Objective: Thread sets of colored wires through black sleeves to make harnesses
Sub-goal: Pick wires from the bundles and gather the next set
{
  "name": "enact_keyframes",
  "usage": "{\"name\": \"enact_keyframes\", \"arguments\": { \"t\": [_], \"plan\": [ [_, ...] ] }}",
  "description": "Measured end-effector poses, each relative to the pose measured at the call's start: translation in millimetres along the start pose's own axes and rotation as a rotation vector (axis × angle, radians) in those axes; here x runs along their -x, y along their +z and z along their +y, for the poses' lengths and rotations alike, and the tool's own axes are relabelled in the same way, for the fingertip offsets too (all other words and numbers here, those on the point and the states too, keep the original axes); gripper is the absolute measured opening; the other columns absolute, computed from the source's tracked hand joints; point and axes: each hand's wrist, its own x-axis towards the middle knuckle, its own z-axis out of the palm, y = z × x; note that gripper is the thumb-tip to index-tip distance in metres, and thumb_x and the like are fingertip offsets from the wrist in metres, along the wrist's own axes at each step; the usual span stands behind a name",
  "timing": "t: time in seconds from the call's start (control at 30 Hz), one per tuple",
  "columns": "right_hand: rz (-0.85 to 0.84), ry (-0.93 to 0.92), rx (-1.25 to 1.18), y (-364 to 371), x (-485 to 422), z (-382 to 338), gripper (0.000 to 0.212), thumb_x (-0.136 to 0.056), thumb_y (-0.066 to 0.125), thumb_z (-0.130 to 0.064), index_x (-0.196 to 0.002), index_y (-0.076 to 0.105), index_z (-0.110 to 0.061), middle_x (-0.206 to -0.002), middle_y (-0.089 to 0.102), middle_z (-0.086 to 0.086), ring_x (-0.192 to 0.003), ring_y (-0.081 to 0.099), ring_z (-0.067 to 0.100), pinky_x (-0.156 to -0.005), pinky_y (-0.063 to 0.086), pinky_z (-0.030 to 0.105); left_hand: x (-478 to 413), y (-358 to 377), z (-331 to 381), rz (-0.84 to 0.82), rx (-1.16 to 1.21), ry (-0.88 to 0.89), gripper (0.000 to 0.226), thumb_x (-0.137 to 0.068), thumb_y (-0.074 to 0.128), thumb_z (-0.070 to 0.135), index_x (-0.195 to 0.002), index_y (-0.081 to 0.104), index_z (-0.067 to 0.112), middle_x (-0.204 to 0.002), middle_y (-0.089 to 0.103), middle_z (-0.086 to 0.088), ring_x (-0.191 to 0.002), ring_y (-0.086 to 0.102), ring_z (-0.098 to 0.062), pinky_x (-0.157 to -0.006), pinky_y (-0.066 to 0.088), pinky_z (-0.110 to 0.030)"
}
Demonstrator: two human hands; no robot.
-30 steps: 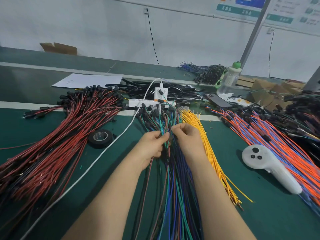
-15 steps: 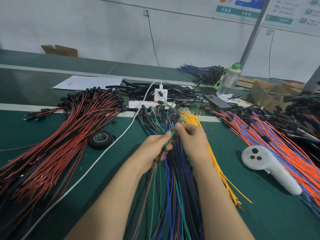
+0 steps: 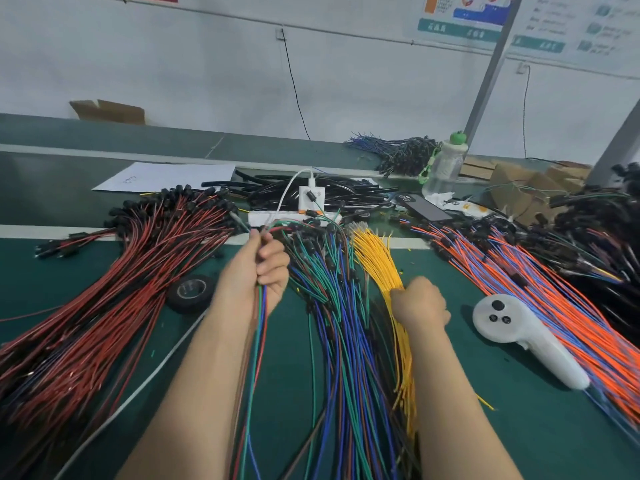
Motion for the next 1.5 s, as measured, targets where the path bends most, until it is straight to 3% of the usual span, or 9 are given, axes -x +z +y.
{"name": "enact_keyframes", "arguments": {
  "t": [0.23,0.43,0.6,0.8,0.93,1.03,1.2,1.33,1.5],
  "plan": [
    [0.031,-0.031,-0.176,-6,-5,6,0.02,-0.095,0.052,-0.017,-0.103,0.064,-0.004,-0.101,0.066,0.015,-0.088,0.059,0.032,-0.069,0.043,0.03,19,39,5,-0.31,-0.313,0.231,0.011,-0.093,0.042,0.019,-0.094,0.052,0.016,-0.057,0.044,0.008,-0.039,0.034,0.001,-0.034,0.03,-0.009],
    [0.0,-0.032,-0.105,-1,-4,-4,0.009,-0.092,0.053,-0.014,-0.093,0.056,-0.005,-0.092,0.057,0.012,-0.089,0.057,0.031,-0.077,0.045,0.035,-4,31,-20,0.079,-0.635,-0.048,0.027,-0.103,0.035,0.021,-0.086,0.05,0.008,-0.048,0.036,0.006,-0.033,0.024,-0.001,-0.028,0.017,-0.013],
    [0.141,-0.034,-0.319,-9,-4,-1,0.022,-0.096,0.05,-0.019,-0.104,0.064,-0.005,-0.1,0.065,0.013,-0.102,0.06,0.034,-0.086,0.049,0.038,-20,25,-47,0.189,-0.721,-0.155,0.03,-0.104,0.032,0.021,-0.083,0.048,0.007,-0.054,0.036,0.003,-0.032,0.024,-0.002,-0.029,0.017,-0.013],
    [0.318,-0.205,-0.352,-26,6,-7,0.019,-0.097,0.05,-0.023,-0.096,0.061,-0.008,-0.102,0.066,0.012,-0.092,0.058,0.028,-0.068,0.036,0.029,-31,40,-80,0.217,-0.592,-0.141,0.025,-0.105,0.031,0.018,-0.106,0.048,0.0,-0.082,0.061,-0.012,-0.061,0.056,-0.015,-0.052,0.053,-0.024],
    [0.052,-0.514,-0.301,-27,28,-21,0.015,-0.095,0.052,-0.021,-0.1,0.061,-0.011,-0.101,0.068,0.013,-0.095,0.059,0.03,-0.07,0.038,0.031,-45,52,-99,0.268,-0.714,-0.142,0.025,-0.102,0.037,0.018,-0.093,0.057,0.006,-0.081,0.06,-0.011,-0.064,0.055,-0.018,-0.062,0.042,-0.028],
    [-0.046,-0.634,-0.441,-46,29,-13,0.012,-0.093,0.057,-0.021,-0.085,0.065,-0.023,-0.081,0.067,-0.002,-0.073,0.06,0.017,-0.068,0.042,0.029,-51,72,-89,0.247,-0.607,-0.078,0.036,-0.103,0.035,0.018,-0.071,0.049,0.012,-0.056,0.058,-0.002,-0.055,0.057,-0.016,-0.053,0.043,-0.025],
    [0.349,-0.203,-0.254,-82,-16,34,0.022,-0.094,0.051,-0.017,-0.1,0.07,-0.008,-0.099,0.07,0.014,-0.097,0.062,0.031,-0.076,0.043,0.032,-43,101,-14,-0.048,0.004,0.019,0.035,-0.102,0.033,0.016,-0.069,0.044,0.013,-0.042,0.034,0.007,-0.03,0.033,-0.001,-0.029,0.027,-0.013],
    [0.108,-0.15,0.091,-78,-47,38,0.028,-0.092,0.046,-0.01,-0.111,0.065,0.001,-0.117,0.063,0.023,-0.113,0.057,0.036,-0.092,0.045,0.037,-48,127,-19,-0.131,-0.172,-0.035,0.034,-0.1,0.035,0.022,-0.07,0.048,0.012,-0.041,0.026,0.009,-0.027,0.024,-0.005,-0.025,0.02,-0.018],
    [0.04,-0.145,0.12,-54,-69,14,0.039,-0.094,0.051,-0.017,-0.127,0.05,0.004,-0.137,0.045,0.028,-0.129,0.043,0.038,-0.106,0.035,0.04,-74,124,-80,-0.041,-0.484,-0.125,0.035,-0.104,0.028,0.024,-0.079,0.047,0.01,-0.037,0.027,0.01,-0.026,0.02,0.0,-0.026,0.011,-0.011]
  ]
}}
